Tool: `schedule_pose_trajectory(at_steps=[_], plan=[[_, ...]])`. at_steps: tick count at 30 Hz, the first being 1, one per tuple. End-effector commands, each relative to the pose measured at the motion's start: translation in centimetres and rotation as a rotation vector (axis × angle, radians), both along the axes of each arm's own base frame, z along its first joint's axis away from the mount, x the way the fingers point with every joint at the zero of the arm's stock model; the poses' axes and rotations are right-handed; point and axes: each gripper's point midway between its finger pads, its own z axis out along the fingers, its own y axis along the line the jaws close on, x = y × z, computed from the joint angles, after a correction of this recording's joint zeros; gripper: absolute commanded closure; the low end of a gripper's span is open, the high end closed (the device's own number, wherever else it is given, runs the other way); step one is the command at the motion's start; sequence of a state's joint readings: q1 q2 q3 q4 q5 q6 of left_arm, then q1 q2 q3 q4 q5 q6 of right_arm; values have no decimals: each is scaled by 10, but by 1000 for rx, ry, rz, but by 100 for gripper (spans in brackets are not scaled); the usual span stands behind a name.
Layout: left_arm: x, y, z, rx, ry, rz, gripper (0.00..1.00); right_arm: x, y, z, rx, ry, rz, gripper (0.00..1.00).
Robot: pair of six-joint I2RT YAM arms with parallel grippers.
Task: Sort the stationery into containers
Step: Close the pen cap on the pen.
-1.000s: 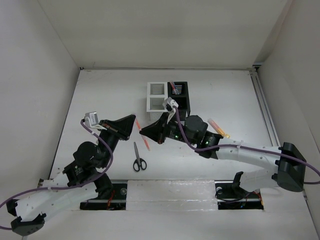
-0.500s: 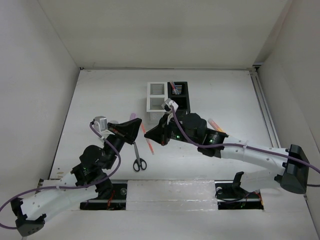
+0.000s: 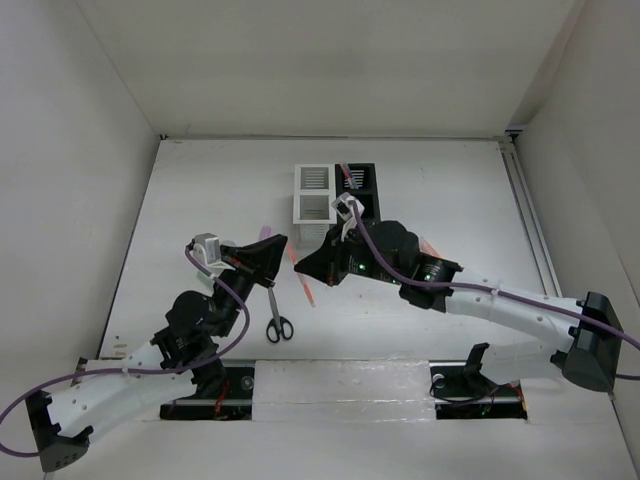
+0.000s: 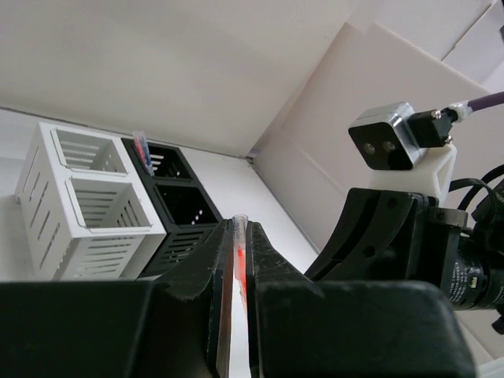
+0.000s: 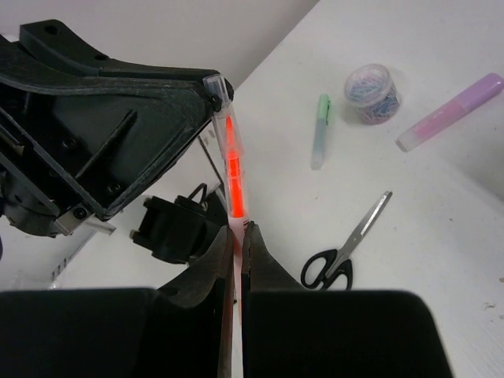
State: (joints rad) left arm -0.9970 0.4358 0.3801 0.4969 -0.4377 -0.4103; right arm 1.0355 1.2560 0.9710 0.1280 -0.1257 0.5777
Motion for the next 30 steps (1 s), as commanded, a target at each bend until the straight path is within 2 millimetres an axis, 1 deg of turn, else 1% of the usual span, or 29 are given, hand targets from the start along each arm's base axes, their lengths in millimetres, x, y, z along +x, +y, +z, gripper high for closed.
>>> schedule_pose_trajectory(at_steps=[1,4,6,7,9,10,11,12,13,14,15,16,18,20,21,22,23,24,25,27,28,29,30], plan=[[-9,-17,-13,24,13,-89,100,26,-12,98,302,-128,-115,100],[-9,-23,-14,31,11,-107,100,24,-14,104,327,-143,-114,100],[-8,-24,-15,26,18,-109,100,24,-15,113,366,-164,-113,100],[-7,-26,-18,24,30,-112,100,26,-16,111,369,-166,-128,100],[-8,-29,-13,11,29,-125,100,27,-18,117,401,-182,-136,100],[-8,-31,-16,11,39,-127,100,24,-17,121,416,-192,-119,100],[-5,-32,-11,3,67,-118,100,19,-16,120,425,-200,-90,100],[-3,-32,-11,6,82,-108,100,14,-15,126,439,-235,-61,100],[-1,-32,-10,12,89,-99,100,8,-11,126,436,-258,-17,100],[1,-35,-11,30,102,-98,100,7,-11,125,427,-277,-6,100],[0,-35,-9,27,111,-100,100,8,-10,124,412,-285,-7,100],[0,-34,-4,30,99,-97,100,10,-10,120,391,-284,-19,100],[0,-34,-7,41,106,-97,100,12,-9,113,361,-288,-20,100],[0,-32,-5,45,94,-94,100,14,-12,110,321,-316,-32,100],[-1,-30,-2,35,87,-95,100,13,-15,113,319,-329,-33,100],[-1,-30,-8,55,88,-92,100,14,-19,117,319,-341,-53,100],[-3,-30,-8,58,87,-101,100,17,-20,114,305,-346,-64,100],[-3,-30,-8,58,87,-101,100,20,-25,114,301,-345,-86,100],[-2,-30,-16,84,96,-98,100,23,-31,118,309,-354,-101,100],[-6,-34,-16,88,91,-125,100,30,-35,118,305,-358,-114,100],[-6,-37,-25,108,103,-135,100,27,-34,123,317,-356,-96,100],[-7,-38,-23,102,96,-144,100,30,-36,123,315,-359,-100,100],[-9,-41,-25,104,92,-164,100,26,-36,132,336,-362,-82,100]])
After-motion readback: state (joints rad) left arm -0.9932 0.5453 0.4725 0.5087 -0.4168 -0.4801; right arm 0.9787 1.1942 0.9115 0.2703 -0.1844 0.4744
